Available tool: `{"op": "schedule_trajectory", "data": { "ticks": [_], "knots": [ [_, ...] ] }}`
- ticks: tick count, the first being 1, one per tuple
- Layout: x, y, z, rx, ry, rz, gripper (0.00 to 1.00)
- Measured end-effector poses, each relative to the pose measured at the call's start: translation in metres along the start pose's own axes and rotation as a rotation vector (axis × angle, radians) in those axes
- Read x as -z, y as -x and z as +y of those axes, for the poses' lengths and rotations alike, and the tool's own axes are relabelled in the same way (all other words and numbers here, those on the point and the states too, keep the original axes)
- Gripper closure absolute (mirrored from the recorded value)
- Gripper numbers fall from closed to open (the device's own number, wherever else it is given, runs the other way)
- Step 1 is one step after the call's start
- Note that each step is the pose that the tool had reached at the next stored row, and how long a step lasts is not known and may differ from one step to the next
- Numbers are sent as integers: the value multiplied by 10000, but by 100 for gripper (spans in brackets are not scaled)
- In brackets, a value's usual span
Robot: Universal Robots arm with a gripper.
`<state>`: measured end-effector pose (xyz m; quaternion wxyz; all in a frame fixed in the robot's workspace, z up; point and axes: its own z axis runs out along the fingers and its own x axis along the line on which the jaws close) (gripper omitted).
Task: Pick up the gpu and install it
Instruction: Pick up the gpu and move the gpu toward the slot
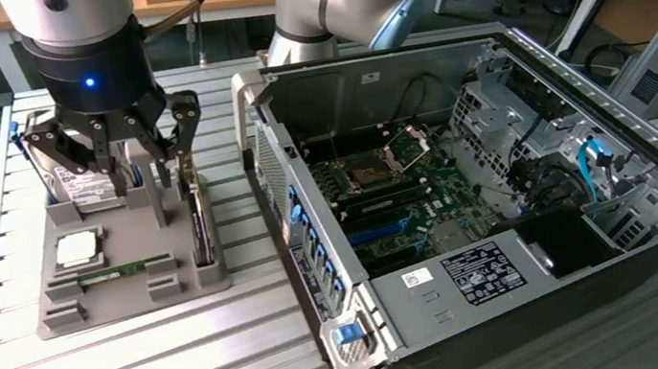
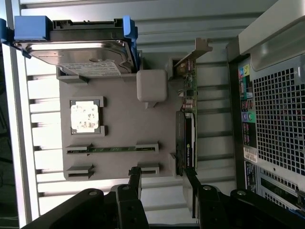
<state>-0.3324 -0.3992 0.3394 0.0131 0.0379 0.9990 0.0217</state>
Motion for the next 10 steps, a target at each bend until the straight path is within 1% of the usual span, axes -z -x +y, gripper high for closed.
{"op": "schedule_trajectory", "data": {
  "ticks": [10],
  "knots": [
    [-25,2,-1,0,-1,0,52]
  ]
}}
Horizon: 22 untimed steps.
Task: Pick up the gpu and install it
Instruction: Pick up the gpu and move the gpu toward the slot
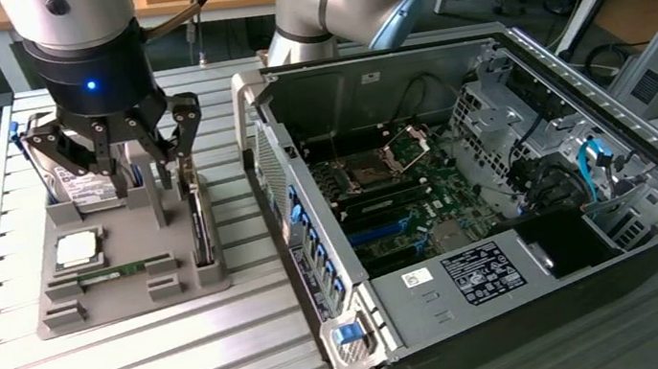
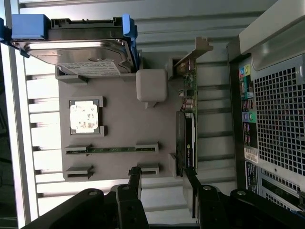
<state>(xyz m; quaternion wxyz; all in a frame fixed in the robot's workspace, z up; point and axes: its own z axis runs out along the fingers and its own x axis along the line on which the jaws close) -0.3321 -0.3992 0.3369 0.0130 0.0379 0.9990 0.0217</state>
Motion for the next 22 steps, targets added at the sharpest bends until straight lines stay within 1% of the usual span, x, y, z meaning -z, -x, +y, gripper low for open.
{"op": "schedule_trajectory", "data": {
  "ticks": [22],
  "knots": [
    [-57,7,-2,0,0,0,52]
  ]
}}
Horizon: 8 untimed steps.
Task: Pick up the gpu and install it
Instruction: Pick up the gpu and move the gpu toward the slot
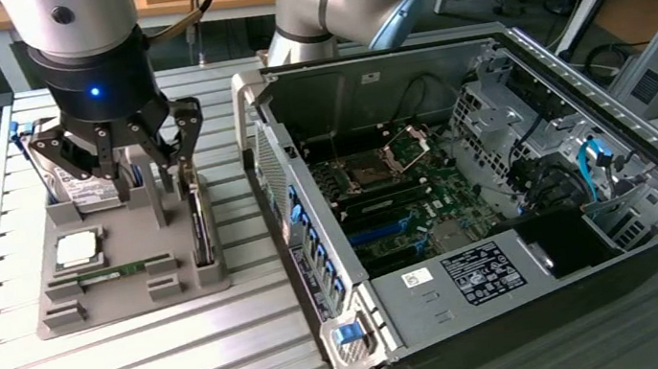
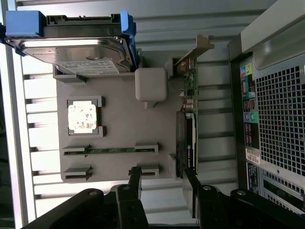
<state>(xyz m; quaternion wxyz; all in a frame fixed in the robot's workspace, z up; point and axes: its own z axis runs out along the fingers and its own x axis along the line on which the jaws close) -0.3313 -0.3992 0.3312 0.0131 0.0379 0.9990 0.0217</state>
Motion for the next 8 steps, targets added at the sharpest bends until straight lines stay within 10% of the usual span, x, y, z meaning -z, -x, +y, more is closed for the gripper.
{"op": "schedule_trajectory", "data": {
  "ticks": [8],
  "knots": [
    [-20,5,0,0,1,0,52]
  ]
}}
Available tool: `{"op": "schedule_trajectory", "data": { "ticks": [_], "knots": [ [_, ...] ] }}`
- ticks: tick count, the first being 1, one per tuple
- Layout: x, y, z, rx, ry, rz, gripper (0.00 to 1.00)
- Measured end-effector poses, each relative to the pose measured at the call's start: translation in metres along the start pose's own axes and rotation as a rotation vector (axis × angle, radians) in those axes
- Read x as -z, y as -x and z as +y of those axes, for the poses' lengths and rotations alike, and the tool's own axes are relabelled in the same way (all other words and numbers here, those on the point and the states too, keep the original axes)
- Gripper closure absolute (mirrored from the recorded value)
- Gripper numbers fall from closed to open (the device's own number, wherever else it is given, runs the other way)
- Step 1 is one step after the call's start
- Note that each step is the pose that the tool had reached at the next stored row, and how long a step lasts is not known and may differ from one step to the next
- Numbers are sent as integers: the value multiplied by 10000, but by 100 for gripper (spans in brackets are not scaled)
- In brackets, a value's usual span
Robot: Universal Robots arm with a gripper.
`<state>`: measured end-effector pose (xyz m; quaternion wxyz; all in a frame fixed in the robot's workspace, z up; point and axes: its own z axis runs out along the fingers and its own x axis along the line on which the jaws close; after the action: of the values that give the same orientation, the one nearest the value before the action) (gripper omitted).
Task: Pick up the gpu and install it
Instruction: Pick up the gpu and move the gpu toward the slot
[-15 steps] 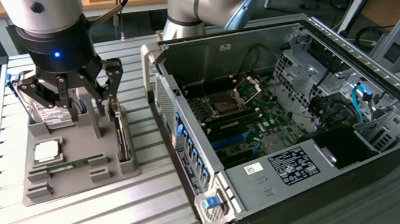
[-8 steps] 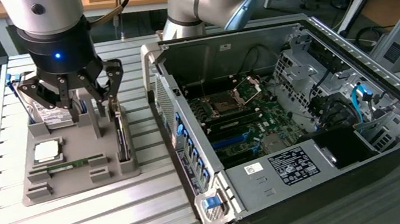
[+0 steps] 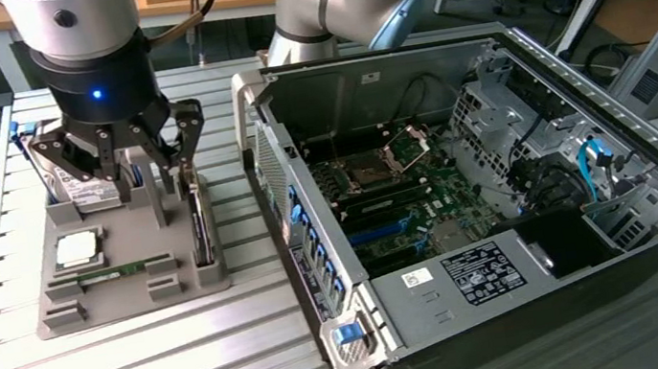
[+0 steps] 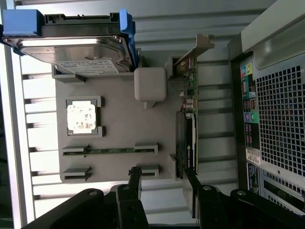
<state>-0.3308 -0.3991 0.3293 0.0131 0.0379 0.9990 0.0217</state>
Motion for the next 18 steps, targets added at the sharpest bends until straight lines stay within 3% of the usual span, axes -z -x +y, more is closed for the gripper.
{"op": "schedule_trajectory", "data": {
  "ticks": [18],
  "knots": [
    [-41,7,-1,0,0,0,52]
  ]
}}
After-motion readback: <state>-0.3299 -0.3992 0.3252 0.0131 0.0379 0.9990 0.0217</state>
